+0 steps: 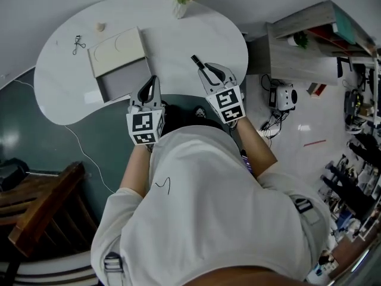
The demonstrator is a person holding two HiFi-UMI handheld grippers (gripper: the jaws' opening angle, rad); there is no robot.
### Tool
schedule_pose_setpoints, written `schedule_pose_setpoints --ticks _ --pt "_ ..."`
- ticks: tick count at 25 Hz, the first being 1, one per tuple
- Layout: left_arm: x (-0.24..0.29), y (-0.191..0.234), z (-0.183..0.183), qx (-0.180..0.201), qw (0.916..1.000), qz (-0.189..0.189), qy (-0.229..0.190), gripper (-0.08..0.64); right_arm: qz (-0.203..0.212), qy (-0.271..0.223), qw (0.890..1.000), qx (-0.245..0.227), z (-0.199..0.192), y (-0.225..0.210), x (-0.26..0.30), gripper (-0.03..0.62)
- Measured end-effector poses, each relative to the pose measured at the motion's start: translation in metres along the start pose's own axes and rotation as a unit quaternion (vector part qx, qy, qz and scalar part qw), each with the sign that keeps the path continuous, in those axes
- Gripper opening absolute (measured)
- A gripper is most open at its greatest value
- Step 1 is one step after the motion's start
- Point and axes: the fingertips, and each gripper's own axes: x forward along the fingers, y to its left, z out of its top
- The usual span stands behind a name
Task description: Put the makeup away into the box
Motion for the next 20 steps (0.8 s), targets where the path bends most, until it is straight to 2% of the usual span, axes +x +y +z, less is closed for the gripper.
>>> schedule_pose_setpoints --ticks 4,9,12,16,20 --pt "0.013 0.012 -0.002 0.009 0.9989 -0.043 0.015 0.020 -0.018 0.042 0.999 -0.023 -0.001 0.003 0.012 0.078" --pt "0.026 0.008 -0.010 0.027 0.9959 -0.073 0.047 0.020 -0.006 0.080 0.997 -0.019 -0.015 -0.007 0.026 0.078" --pt "0.033 0.014 -0.013 0.019 0.9967 -0.057 0.053 0.020 0.013 0.097 0.995 -0.007 -0.026 -0.010 0.039 0.078" --pt "0.047 0.028 -0.017 -0.002 0.9976 -0.003 0.069 0.020 0.043 0.124 0.991 -0.007 -0.045 -0.018 0.061 0.080" --pt "0.055 0.020 -0.021 0.011 0.9961 0.025 0.084 0.020 0.061 0.159 0.985 -0.028 -0.069 -0.028 0.077 0.080"
